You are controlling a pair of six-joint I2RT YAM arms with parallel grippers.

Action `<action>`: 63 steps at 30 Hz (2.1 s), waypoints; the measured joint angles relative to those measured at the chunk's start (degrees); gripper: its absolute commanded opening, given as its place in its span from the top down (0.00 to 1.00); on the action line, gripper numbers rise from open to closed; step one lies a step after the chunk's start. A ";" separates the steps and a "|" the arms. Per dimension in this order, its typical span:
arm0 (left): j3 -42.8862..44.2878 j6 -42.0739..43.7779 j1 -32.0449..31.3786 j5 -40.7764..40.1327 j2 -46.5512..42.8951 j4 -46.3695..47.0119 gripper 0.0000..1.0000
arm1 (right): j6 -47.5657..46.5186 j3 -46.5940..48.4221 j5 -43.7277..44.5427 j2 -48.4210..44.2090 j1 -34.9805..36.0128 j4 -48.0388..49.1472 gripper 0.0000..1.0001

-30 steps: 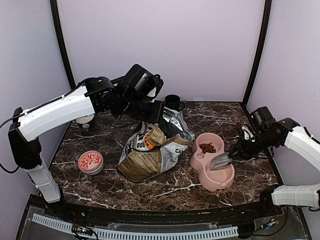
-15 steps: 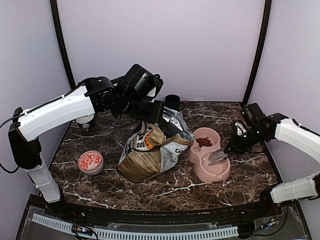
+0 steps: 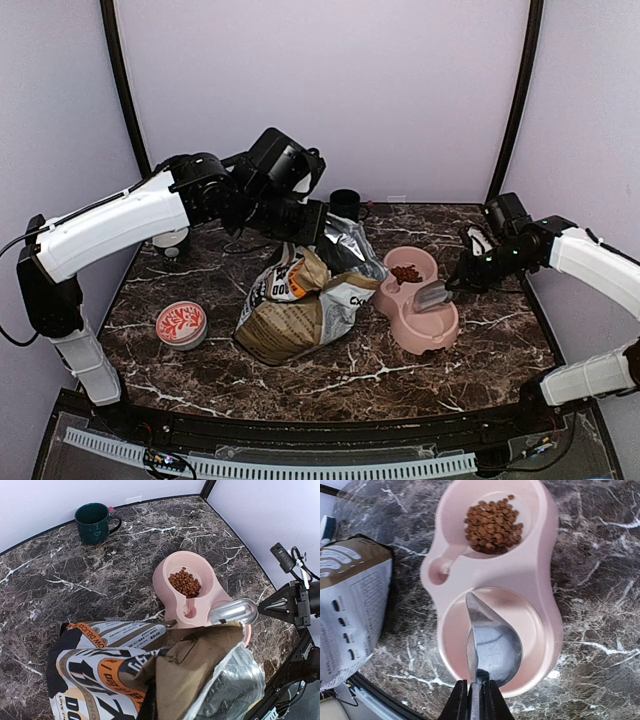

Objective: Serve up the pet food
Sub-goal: Move the pet food bowl to the center of the board, then insert the spatula into the pet food bag.

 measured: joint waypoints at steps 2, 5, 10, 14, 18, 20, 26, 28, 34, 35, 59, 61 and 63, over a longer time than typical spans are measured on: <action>0.00 0.00 0.07 0.07 0.00 0.00 1.00 | -0.11 0.68 -2.19 -1.90 0.00 -0.15 1.00; 0.00 0.00 0.11 0.24 0.00 0.00 1.00 | -0.09 3.74 -4.96 -4.68 0.00 -1.31 1.00; 0.00 -0.59 0.13 0.55 0.00 0.00 1.00 | 1.07 10.05 -9.09 -8.57 0.00 -2.23 1.00; 0.48 -3.02 0.17 0.96 0.00 -0.48 1.00 | 3.37 14.62 -12.87 -10.49 0.15 -1.68 1.00; 3.04 -6.43 0.79 2.03 0.57 -3.23 1.00 | 4.83 18.05 -15.10 -9.84 1.53 -1.07 1.00; 4.70 -8.31 1.07 2.64 1.27 -5.01 1.00 | 4.96 19.91 -15.93 -8.37 2.93 -1.14 1.00; 7.87 -14.40 1.79 5.22 3.10 -7.98 1.00 | 4.22 25.27 -19.65 -3.85 8.24 -1.33 1.00; 8.85 -16.26 2.01 6.19 3.63 -8.76 1.00 | 3.82 26.56 -20.76 -3.54 9.92 -1.38 1.00; 9.73 -20.85 2.51 8.83 4.13 -9.73 1.00 | 0.85 30.10 -24.00 -2.71 12.90 -3.04 1.00; 9.73 -21.70 2.64 9.22 4.13 -9.81 1.00 | 0.35 30.29 -23.98 -2.45 13.14 -3.45 1.00; 9.75 -33.31 6.08 20.61 4.87 -10.08 1.00 | -2.84 30.80 -7.89 18.27 23.76 -2.49 1.00; 9.75 -34.69 6.21 21.62 4.98 -10.08 1.00 | -3.04 30.36 -7.87 19.02 23.96 -1.95 1.00; 9.73 -36.13 6.29 22.60 5.05 -10.03 1.00 | -3.39 29.97 -8.00 19.74 24.17 -1.40 1.00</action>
